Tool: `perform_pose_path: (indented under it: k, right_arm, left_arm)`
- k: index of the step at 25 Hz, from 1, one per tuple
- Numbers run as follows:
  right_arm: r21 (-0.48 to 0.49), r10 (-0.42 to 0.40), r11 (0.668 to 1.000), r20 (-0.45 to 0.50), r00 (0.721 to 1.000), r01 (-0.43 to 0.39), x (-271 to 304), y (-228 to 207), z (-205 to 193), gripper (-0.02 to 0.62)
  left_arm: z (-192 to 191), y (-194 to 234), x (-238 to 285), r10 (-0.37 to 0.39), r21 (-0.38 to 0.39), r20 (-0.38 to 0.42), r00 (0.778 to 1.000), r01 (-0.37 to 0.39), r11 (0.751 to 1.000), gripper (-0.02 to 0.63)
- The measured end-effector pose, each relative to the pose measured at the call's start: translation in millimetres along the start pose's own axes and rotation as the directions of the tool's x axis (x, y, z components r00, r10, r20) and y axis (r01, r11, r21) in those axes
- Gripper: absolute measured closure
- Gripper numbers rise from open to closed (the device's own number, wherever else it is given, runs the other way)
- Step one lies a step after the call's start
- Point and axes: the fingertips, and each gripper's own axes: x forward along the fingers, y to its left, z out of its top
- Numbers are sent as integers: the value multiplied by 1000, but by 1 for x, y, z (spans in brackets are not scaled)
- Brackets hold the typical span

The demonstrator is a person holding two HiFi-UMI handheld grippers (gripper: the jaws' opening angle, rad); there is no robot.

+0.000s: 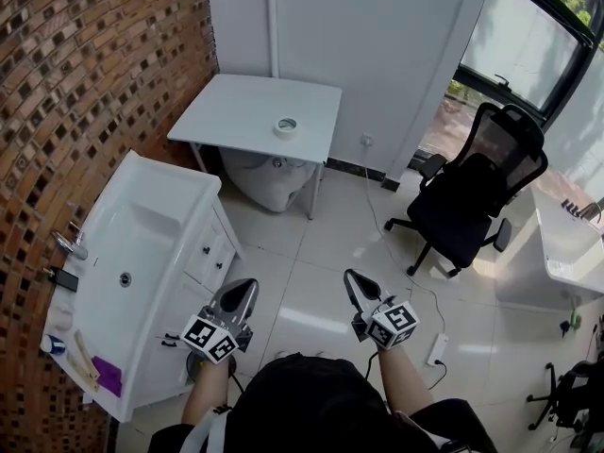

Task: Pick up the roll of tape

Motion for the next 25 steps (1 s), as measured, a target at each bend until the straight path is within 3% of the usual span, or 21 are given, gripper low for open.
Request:
perform_pose_path:
  k: [8,13,17,25]
  right_arm:
    - [1,11,1000,-24,1000,-11,24,23,-13,591]
    - [-6,34,999,-7,999,-34,51,6,0,591]
    - [-10,99,995,-3,995,-99,79,-8,3,591]
    - [-17,197,980,10,980,-197,137,-73,33,591]
  left_arm:
    - [-2,29,-14,12,-16,-14,1000,-12,1000,604]
    - [1,43,-3,27,-4,-14,1000,-27,1000,604]
    - [5,56,17,53,26,-11,999,-53,998,604]
    - [26,87,83,133,66,42,990,-136,989,604]
